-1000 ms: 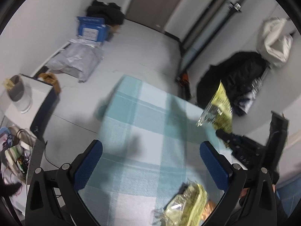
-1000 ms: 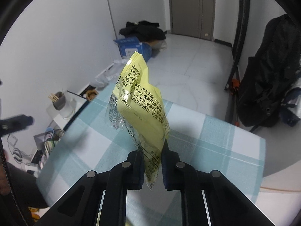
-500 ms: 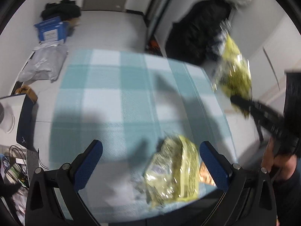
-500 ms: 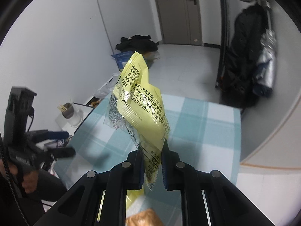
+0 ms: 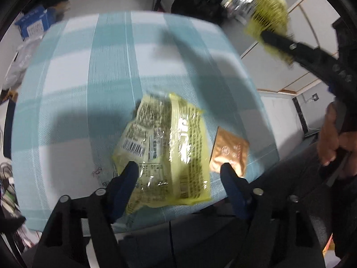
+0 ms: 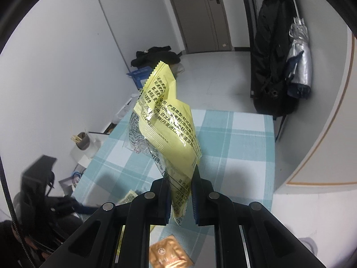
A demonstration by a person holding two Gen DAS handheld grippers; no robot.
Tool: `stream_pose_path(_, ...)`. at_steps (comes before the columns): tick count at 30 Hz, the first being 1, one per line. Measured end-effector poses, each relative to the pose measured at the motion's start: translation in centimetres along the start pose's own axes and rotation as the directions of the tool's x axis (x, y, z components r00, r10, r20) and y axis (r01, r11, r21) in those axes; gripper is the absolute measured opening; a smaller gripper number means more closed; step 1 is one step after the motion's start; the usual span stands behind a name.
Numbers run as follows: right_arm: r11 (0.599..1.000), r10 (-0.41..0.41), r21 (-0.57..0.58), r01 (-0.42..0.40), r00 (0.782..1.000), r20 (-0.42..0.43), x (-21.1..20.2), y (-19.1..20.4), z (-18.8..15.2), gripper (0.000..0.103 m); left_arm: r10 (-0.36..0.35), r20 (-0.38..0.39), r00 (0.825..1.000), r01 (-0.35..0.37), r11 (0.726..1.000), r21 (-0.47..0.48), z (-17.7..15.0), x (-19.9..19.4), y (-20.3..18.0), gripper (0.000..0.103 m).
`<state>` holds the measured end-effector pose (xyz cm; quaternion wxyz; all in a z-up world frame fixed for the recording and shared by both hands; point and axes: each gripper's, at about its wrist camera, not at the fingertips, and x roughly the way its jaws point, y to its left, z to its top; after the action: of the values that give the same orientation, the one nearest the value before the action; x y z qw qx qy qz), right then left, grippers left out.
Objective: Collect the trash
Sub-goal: 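Lift the yellow bag with the right tool while the left tool grasps another yellow packet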
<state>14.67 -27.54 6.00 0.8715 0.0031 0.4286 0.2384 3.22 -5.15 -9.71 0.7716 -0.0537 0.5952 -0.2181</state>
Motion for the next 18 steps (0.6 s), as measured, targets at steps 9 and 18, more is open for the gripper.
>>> stream_pose_path(9, 1.0, 0.023, 0.001, -0.023, 1.0, 0.008, -0.4, 0.2, -0.2, 0.014, -0.046, -0.037, 0.998, 0.042, 0.995, -0.093, 0.1, 1.2, 0.9, 0.016)
stream_pose_path(18, 0.999, 0.03, 0.025, -0.031, 0.999, 0.02, -0.8, 0.1, 0.0, 0.014, -0.162, 0.018, 0.987, 0.163, 0.968, -0.189, 0.8, 0.2, 1.7, 0.0)
